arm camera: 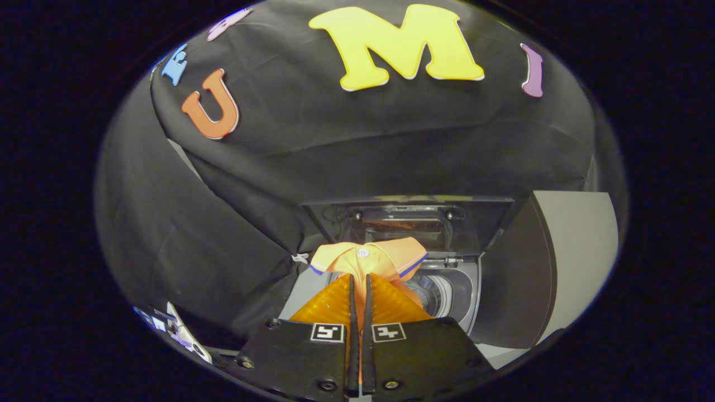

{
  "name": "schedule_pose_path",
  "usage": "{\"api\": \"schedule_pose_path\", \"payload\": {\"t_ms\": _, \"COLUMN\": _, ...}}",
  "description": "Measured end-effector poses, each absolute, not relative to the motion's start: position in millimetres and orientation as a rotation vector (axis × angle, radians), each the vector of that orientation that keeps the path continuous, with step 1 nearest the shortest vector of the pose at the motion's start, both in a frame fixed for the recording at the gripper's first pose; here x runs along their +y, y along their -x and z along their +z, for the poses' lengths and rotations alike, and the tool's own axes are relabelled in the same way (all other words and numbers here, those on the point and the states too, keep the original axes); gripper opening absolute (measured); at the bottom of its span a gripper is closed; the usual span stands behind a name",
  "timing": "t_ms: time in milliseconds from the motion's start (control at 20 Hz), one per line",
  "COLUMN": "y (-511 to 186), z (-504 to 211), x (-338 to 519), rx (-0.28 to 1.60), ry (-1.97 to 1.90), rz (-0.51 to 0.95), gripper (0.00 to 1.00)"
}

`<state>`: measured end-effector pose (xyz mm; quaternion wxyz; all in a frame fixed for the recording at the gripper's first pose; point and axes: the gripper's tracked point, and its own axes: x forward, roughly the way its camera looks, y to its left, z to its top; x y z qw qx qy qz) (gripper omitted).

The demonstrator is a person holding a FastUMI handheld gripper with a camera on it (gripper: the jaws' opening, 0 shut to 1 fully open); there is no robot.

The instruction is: Put the clothes into the washing machine and then close the washing machine lid.

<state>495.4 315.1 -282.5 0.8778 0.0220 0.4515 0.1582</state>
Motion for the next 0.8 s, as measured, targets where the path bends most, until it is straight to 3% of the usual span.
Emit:
{"api": "schedule_pose_path", "payload": {"t_ms": 350, "y": -501, "z": -352, "x": 296, "rx": 1.079, "ry": -0.012, "rz": 0.243, "gripper": 0.05}}
{"api": "schedule_pose_path", "payload": {"t_ms": 800, "y": -521, "z": -377, "x": 298, "rx": 1.112, "ry": 0.025, "rz": 0.208, "gripper": 0.05}}
